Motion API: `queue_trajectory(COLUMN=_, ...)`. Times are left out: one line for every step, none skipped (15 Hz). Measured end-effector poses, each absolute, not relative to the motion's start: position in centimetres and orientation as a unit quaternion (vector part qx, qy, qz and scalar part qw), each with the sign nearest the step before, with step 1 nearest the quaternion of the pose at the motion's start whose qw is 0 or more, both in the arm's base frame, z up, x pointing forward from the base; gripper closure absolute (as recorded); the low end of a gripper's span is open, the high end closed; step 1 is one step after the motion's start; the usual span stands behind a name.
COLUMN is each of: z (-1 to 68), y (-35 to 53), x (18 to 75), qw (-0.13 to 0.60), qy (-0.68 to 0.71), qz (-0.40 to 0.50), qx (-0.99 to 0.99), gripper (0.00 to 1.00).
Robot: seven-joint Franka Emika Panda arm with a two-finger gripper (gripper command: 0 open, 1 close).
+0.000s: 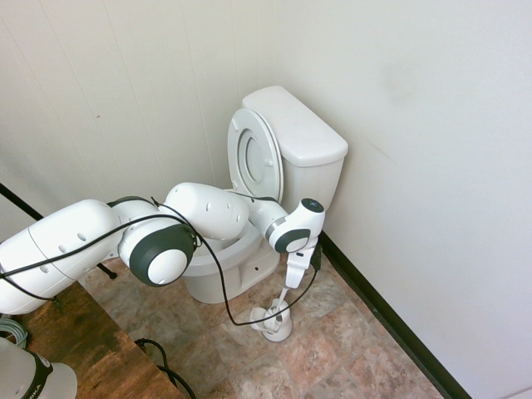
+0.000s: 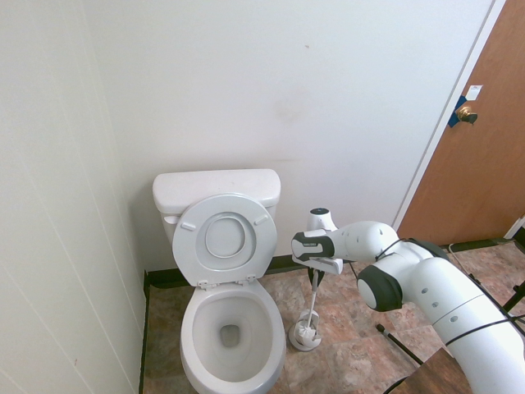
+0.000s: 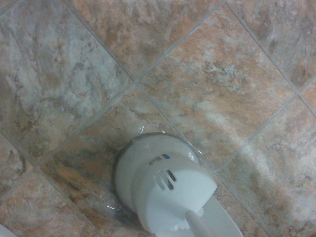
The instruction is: Clean the toilet
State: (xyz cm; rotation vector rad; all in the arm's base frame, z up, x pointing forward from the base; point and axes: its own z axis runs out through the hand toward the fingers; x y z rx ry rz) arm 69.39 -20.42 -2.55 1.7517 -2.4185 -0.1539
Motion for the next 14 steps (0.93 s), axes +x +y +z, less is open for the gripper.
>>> queue_trajectory(z=-2.6, y=-20.4, x=69.4, qw=0.073, qy=-0.802, qz=-0.047, qx=0.591, gripper=1.0)
queue_trajectory(z=-2.6, y=-20.4, x=69.4, qw=0.07, qy=-0.797, qz=-0.043, qx=0.598, gripper=1.0)
queue_trajectory(z=-2.6, y=-20.5, x=69.2, qw=0.066, qy=-0.794, qz=-0.036, qx=0.603, gripper=1.0)
queue_trajectory(z=-2.6, y=-20.5, x=68.9, qw=0.062, qy=-0.791, qz=-0.029, qx=0.608, gripper=1.0)
queue_trajectory(z=-2.7, y=-20.5, x=68.5, qw=0.058, qy=-0.788, qz=-0.024, qx=0.613, gripper=1.0)
queue_trajectory(z=-2.6, y=-20.4, x=68.0, qw=0.054, qy=-0.786, qz=-0.018, qx=0.616, gripper=1.0)
queue_trajectory(z=-2.5, y=-20.3, x=67.5, qw=0.052, qy=-0.784, qz=-0.015, qx=0.619, gripper=1.0)
queue_trajectory(z=-2.4, y=-20.3, x=66.9, qw=0.049, qy=-0.781, qz=-0.014, qx=0.622, gripper=1.0)
queue_trajectory(z=-2.3, y=-20.2, x=66.3, qw=0.046, qy=-0.779, qz=-0.013, qx=0.625, gripper=1.0)
queue_trajectory(z=-2.2, y=-20.0, x=65.7, qw=0.044, qy=-0.777, qz=-0.013, qx=0.628, gripper=1.0)
queue_trajectory(z=-1.9, y=-19.8, x=65.1, qw=0.043, qy=-0.773, qz=-0.013, qx=0.632, gripper=1.0)
queue_trajectory(z=-1.6, y=-19.4, x=64.5, qw=0.042, qy=-0.77, qz=-0.013, qx=0.636, gripper=1.0)
queue_trajectory(z=-1.3, y=-19.1, x=63.8, qw=0.04, qy=-0.767, qz=-0.013, qx=0.64, gripper=1.0)
queue_trajectory(z=-0.9, y=-18.9, x=63.2, qw=0.039, qy=-0.764, qz=-0.014, qx=0.643, gripper=1.0)
